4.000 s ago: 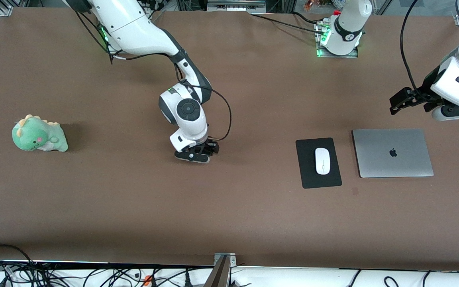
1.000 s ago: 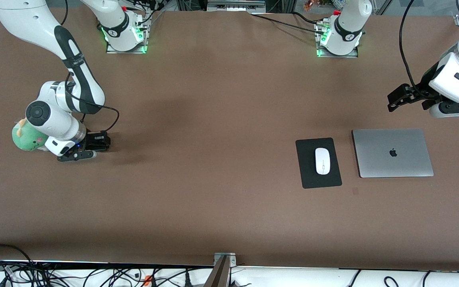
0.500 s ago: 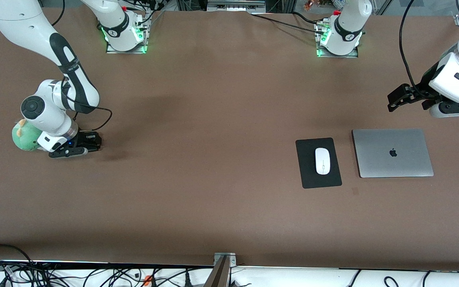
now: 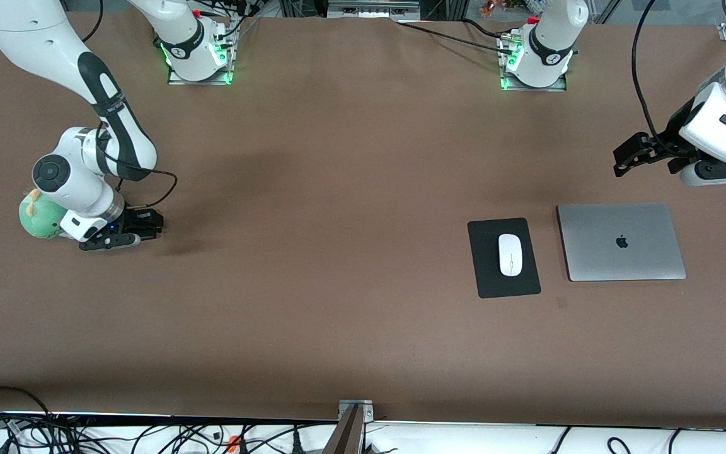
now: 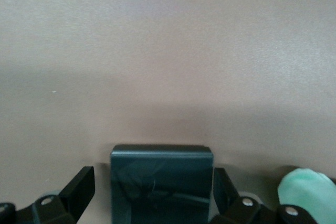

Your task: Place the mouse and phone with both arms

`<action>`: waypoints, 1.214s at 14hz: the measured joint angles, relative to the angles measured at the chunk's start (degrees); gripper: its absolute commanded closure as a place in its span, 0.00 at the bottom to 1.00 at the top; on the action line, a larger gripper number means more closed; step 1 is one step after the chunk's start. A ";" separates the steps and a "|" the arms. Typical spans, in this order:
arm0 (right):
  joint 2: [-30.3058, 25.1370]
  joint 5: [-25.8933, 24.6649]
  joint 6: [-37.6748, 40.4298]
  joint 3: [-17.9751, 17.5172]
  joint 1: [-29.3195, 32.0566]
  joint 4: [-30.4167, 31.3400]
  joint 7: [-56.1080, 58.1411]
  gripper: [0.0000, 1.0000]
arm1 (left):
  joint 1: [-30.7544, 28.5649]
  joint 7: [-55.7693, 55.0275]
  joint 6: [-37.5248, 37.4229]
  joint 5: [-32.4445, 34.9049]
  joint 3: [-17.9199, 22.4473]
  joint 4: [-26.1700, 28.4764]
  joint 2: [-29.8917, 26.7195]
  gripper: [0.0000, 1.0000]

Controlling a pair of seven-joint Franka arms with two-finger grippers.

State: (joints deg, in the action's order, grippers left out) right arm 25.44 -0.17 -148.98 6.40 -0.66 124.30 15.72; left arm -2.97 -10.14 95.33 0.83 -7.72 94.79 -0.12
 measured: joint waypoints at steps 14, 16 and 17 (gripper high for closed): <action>-21.22 1.36 45.61 -4.99 -0.25 -17.13 -7.47 0.00 | 0.01 0.00 0.00 0.00 0.00 -0.64 0.08 0.00; -25.50 1.36 48.39 -4.89 -0.20 -17.46 -7.67 0.00 | 0.01 0.00 0.00 0.00 0.00 -0.65 0.09 0.00; -27.79 1.35 50.60 -4.91 -0.21 -18.04 -8.67 0.00 | 0.01 0.00 0.00 0.00 0.00 -0.66 0.09 0.00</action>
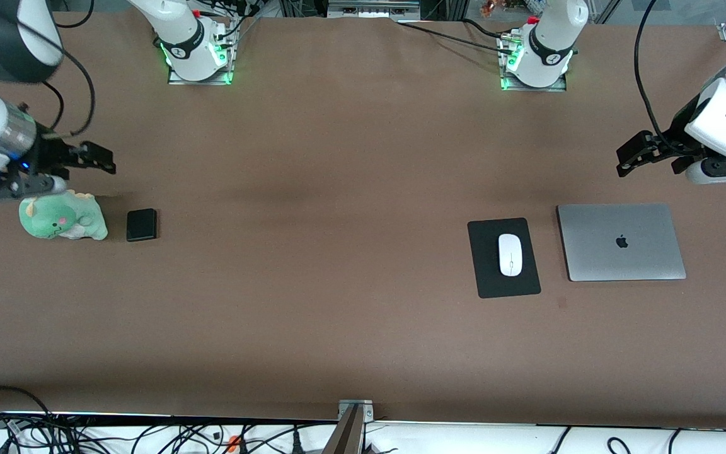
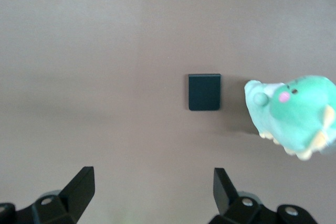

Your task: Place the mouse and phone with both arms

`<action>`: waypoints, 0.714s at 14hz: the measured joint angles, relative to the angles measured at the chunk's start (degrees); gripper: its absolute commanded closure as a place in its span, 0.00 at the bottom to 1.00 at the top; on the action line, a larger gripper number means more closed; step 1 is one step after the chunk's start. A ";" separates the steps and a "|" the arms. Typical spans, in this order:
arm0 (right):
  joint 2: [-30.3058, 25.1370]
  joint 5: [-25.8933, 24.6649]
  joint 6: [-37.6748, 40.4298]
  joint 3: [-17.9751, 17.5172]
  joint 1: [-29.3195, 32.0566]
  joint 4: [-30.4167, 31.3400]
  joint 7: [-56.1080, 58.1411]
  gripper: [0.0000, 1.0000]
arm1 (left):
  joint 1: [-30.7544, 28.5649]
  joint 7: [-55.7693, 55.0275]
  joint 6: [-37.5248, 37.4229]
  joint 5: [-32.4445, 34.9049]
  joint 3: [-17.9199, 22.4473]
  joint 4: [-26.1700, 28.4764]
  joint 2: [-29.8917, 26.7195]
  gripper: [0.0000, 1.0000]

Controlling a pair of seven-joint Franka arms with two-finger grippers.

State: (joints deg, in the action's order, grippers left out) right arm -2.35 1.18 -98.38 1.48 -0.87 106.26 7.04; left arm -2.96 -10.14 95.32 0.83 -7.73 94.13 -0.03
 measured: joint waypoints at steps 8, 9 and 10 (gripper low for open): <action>-4.66 -0.05 15.20 -1.03 -0.11 -10.63 -6.31 0.00 | 0.00 0.00 0.00 0.00 0.00 -0.02 0.01 0.00; -4.60 -0.06 15.99 -1.05 -0.11 -11.46 -6.52 0.00 | 0.00 0.00 0.00 0.00 0.00 -0.02 0.01 0.00; -4.56 -0.19 16.25 -1.05 -0.11 -12.03 -6.61 0.00 | 0.00 0.00 0.00 0.00 0.00 -0.02 0.02 0.00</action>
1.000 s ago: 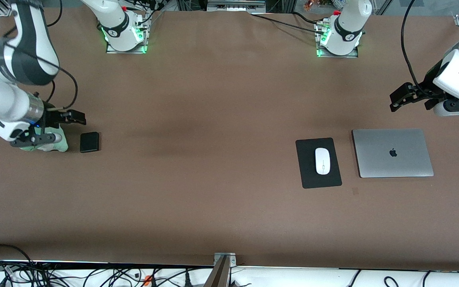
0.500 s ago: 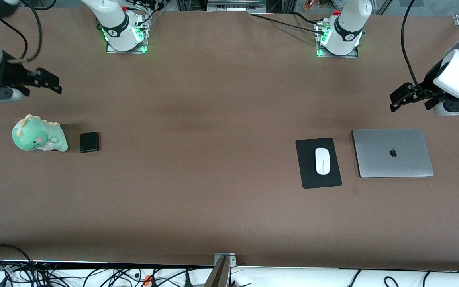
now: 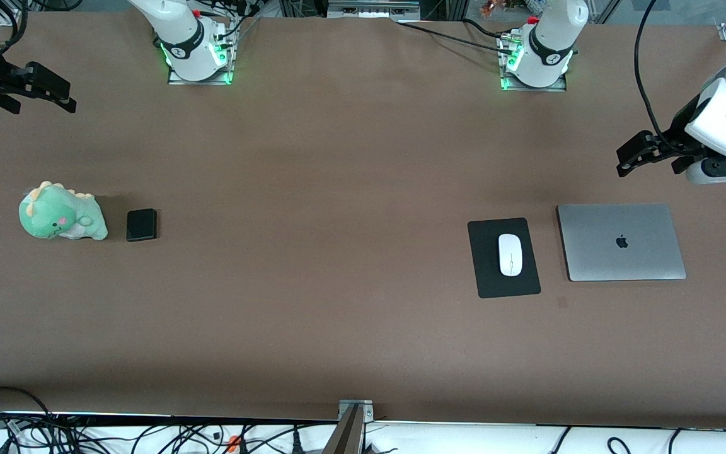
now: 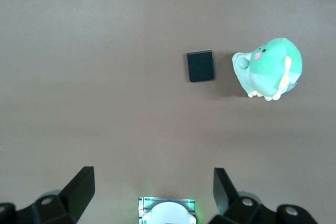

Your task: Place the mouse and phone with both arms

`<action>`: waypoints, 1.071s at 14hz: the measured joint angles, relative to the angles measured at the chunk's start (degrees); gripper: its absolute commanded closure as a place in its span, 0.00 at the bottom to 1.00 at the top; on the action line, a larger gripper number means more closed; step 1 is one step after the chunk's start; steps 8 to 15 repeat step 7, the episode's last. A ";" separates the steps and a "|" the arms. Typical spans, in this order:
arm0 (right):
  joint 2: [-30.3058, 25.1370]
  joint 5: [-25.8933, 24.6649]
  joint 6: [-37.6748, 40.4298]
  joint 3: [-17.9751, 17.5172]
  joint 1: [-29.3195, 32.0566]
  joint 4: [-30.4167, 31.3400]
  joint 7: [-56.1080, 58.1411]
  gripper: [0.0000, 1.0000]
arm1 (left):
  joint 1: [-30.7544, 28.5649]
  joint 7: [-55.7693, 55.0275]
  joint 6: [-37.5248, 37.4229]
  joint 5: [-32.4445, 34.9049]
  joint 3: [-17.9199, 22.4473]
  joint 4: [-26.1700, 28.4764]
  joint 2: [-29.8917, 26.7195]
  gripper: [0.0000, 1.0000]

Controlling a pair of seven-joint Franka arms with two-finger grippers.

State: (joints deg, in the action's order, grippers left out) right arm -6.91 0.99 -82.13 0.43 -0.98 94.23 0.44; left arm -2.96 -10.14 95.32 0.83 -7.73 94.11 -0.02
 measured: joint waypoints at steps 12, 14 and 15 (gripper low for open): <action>0.61 -0.48 -0.85 0.00 0.00 -0.69 -0.14 0.00 | 0.00 0.00 0.00 0.00 0.00 0.00 0.00 0.00; 0.61 -0.48 -0.85 0.00 0.00 -0.69 -0.14 0.00 | 0.00 0.00 0.00 0.00 0.00 0.00 0.00 0.00; 0.61 -0.48 -0.85 0.00 0.00 -0.69 -0.14 0.00 | 0.00 0.00 0.00 0.00 0.00 0.00 0.00 0.00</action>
